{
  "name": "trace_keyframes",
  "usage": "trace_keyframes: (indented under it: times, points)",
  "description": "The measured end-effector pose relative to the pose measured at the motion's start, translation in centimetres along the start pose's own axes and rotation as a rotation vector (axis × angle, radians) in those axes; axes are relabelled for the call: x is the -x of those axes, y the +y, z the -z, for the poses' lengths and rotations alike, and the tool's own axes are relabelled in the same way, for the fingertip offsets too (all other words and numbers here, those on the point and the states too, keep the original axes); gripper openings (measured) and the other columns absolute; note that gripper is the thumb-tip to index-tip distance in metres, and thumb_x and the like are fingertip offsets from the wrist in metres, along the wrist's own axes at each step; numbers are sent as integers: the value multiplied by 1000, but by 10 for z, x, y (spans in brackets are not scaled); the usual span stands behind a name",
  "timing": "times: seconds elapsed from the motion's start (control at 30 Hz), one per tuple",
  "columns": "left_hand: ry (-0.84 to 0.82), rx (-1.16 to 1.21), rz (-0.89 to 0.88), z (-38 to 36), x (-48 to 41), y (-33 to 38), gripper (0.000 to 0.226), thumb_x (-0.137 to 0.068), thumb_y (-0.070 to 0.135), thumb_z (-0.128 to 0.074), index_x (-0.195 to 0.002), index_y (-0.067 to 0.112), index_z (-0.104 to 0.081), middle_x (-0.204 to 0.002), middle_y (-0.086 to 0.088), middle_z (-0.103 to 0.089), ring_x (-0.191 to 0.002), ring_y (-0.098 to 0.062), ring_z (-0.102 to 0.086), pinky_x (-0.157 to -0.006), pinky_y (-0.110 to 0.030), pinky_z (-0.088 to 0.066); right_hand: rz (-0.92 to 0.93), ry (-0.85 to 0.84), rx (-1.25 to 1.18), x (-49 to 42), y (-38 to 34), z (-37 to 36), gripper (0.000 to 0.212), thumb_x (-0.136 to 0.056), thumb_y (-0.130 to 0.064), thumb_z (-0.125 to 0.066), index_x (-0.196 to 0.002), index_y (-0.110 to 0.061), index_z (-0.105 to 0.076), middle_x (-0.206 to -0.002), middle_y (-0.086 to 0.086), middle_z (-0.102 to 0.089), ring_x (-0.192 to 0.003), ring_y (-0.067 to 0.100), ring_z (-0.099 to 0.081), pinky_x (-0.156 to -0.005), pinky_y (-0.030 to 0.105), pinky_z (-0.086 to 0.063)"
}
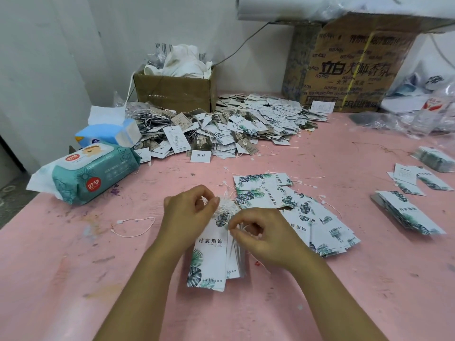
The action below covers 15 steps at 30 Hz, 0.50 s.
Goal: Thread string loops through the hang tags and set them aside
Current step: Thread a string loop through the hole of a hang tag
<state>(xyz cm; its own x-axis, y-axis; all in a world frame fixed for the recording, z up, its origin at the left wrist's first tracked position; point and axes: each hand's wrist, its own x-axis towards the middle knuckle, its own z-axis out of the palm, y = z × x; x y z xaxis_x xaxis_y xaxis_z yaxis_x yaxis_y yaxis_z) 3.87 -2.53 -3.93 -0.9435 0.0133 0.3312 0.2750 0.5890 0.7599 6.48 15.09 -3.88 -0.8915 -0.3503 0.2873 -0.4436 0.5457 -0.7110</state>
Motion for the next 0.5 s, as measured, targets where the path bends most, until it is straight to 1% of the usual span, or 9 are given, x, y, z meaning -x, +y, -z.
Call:
trace_keyframes:
  times: [0.03,0.1,0.17,0.23,0.3,0.37,0.4,0.47,0.5]
  points:
    - [-12,-83,18,1,0,0,22,-85,33,-63,-65,30,-54,-46,9,-42,-53,-2,-45,-70,-29,-24,11,-39,66,0,0,-1,15,-77,-34,-61,-86,-28,-70,-55,-12,-43,-54,3,-42,-54,22,-33]
    - [-85,-219,26,4,0,-1,19,-82,44,-62,-68,34,-55,-60,12,-52,-74,-5,-54,-73,-31,-18,11,-96,160,0,-1,-2,17,-81,-40,-63,-93,-32,-71,-62,-14,-49,-58,-2,-46,-56,21,-33]
    - [-182,-218,46,7,1,-2,23,-74,58,-64,-73,36,-56,-72,14,-58,-84,-1,-55,-72,-32,-16,8,-81,223,0,-2,-2,16,-84,-40,-62,-95,-34,-71,-70,-14,-59,-60,-5,-46,-58,21,-33]
    - [-252,-147,80,11,1,-4,33,-60,65,-61,-78,38,-56,-77,15,-59,-85,3,-55,-73,-31,-16,-2,10,255,-1,-3,-2,16,-84,-39,-61,-93,-32,-72,-76,-12,-66,-60,-2,-45,-59,22,-34]
    - [-289,-111,96,13,1,-5,39,-53,65,-63,-82,39,-56,-85,16,-59,-86,4,-54,-76,-29,-17,-30,153,230,-2,-1,1,15,-84,-35,-61,-87,-26,-74,-63,-15,-60,-58,1,-48,-58,23,-38]
    - [-319,-122,96,14,2,-6,43,-55,63,-74,-85,40,-55,-92,16,-57,-88,3,-53,-78,-28,-19,-61,315,135,-3,2,6,8,-84,-22,-66,-82,-19,-74,-49,-21,-51,-51,1,-49,-53,21,-36]
    - [-326,-127,92,13,2,-7,42,-58,58,-79,-87,40,-54,-95,16,-56,-88,2,-53,-81,-28,-20,-77,389,94,-4,4,9,7,-83,-16,-67,-80,-18,-73,-47,-22,-49,-49,1,-47,-51,21,-33]
    - [-327,-100,93,12,1,-9,37,-63,49,-80,-89,40,-54,-95,16,-54,-86,-1,-54,-90,-34,-31,-114,502,21,-4,8,14,12,-82,-11,-67,-78,-22,-70,-47,-19,-47,-48,4,-43,-51,19,-30]
    - [-325,-79,97,12,1,-9,36,-64,47,-80,-89,39,-55,-93,16,-55,-85,-2,-54,-91,-37,-37,-124,546,-9,-4,9,17,17,-82,-8,-66,-78,-25,-68,-47,-18,-47,-48,5,-41,-50,17,-29]
